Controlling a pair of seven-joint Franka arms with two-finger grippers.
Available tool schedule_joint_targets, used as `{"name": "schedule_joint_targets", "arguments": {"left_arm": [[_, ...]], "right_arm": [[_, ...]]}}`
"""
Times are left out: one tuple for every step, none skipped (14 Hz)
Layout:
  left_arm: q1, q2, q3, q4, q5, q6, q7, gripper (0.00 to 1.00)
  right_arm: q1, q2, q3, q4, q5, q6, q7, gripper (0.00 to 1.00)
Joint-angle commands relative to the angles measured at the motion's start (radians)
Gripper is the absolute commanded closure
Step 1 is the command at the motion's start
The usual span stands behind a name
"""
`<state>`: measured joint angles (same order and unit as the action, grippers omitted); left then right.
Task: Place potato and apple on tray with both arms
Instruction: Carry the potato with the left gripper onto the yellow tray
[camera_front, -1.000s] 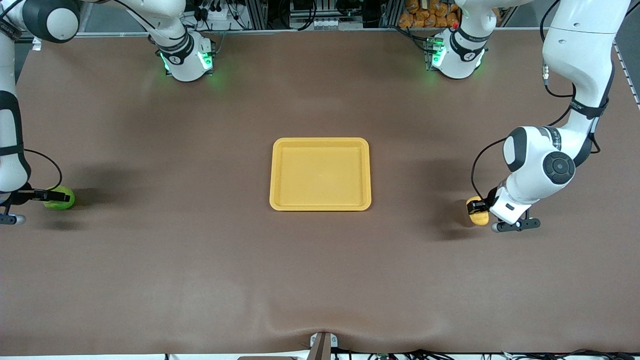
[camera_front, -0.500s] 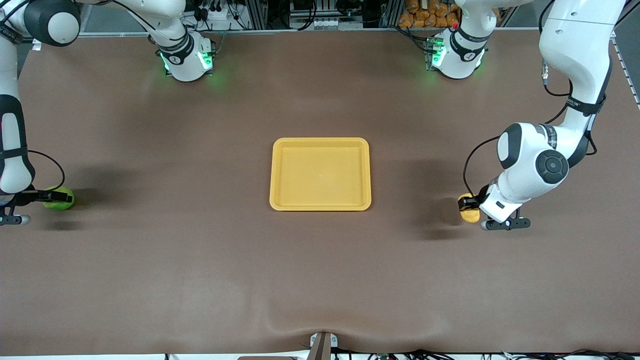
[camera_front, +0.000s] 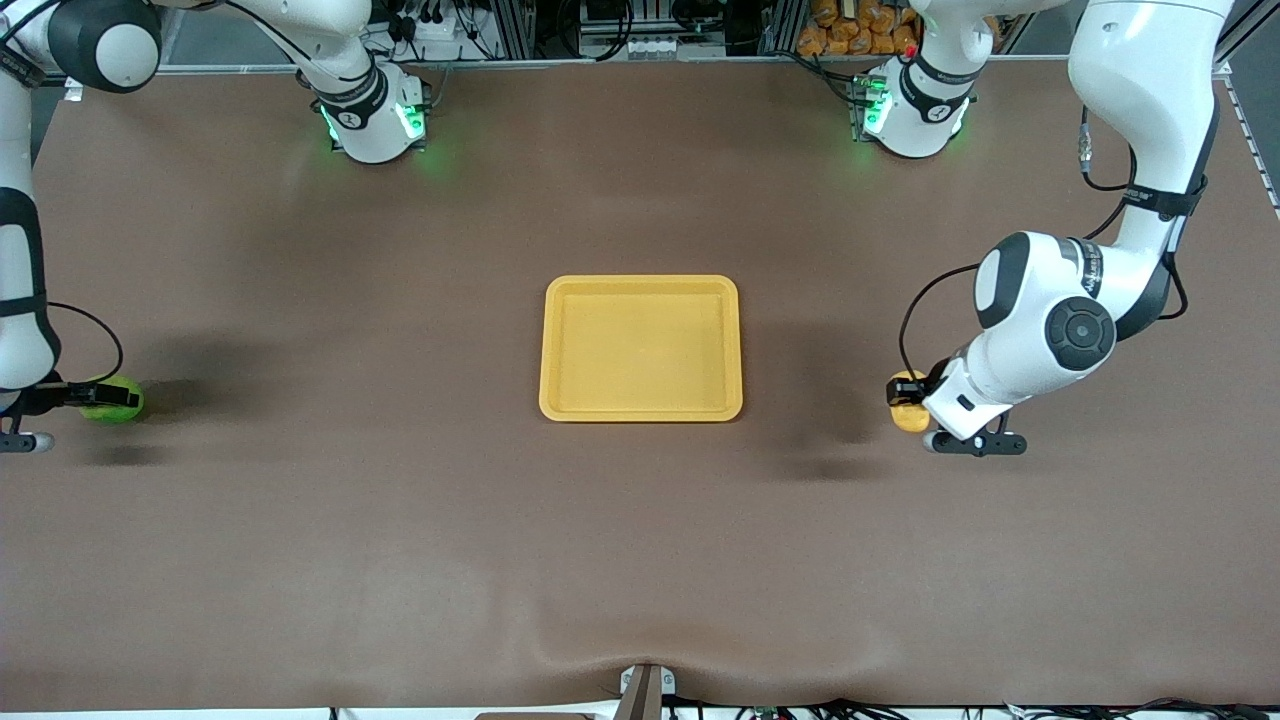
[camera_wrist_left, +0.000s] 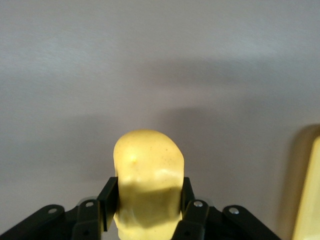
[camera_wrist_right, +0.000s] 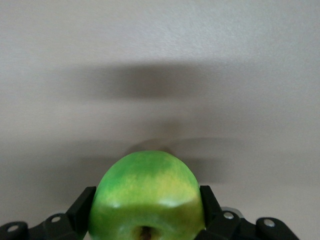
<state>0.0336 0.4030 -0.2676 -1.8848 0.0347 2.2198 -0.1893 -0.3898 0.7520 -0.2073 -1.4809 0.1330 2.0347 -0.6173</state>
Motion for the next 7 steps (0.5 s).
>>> {"name": "schedule_joint_targets", "arguments": {"left_arm": [[-0.079, -0.009, 0.001, 0.024, 0.019, -0.037, -0.054, 1.0], [-0.11, -0.004, 0.001, 0.035, 0.019, -0.037, -0.07, 1.0], [-0.138, -0.001, 0.001, 0.045, 0.019, -0.037, -0.1, 1.0], [-0.162, 0.005, -0.001, 0.059, 0.019, -0.037, -0.145, 1.0], [-0.188, 0.016, -0.001, 0.076, 0.019, -0.037, -0.188, 1.0], [-0.231, 0.025, 0.001, 0.091, 0.019, -0.037, -0.22, 1.0], [-0.266, 0.037, 0.002, 0.111, 0.019, -0.038, -0.251, 1.0]], "right_arm": [[-0.008, -0.02, 0.009, 0.085, 0.007, -0.134, -0.022, 1.0], [-0.003, -0.031, 0.009, 0.088, 0.005, -0.149, -0.039, 1.0], [0.002, -0.042, 0.008, 0.088, 0.004, -0.151, -0.051, 1.0], [0.005, -0.045, 0.008, 0.088, 0.004, -0.152, -0.05, 1.0], [0.009, -0.049, 0.009, 0.088, 0.004, -0.154, -0.045, 1.0], [0.021, -0.065, 0.009, 0.088, 0.004, -0.174, -0.038, 1.0], [0.034, -0.075, 0.008, 0.088, 0.004, -0.203, -0.035, 1.0]]}}
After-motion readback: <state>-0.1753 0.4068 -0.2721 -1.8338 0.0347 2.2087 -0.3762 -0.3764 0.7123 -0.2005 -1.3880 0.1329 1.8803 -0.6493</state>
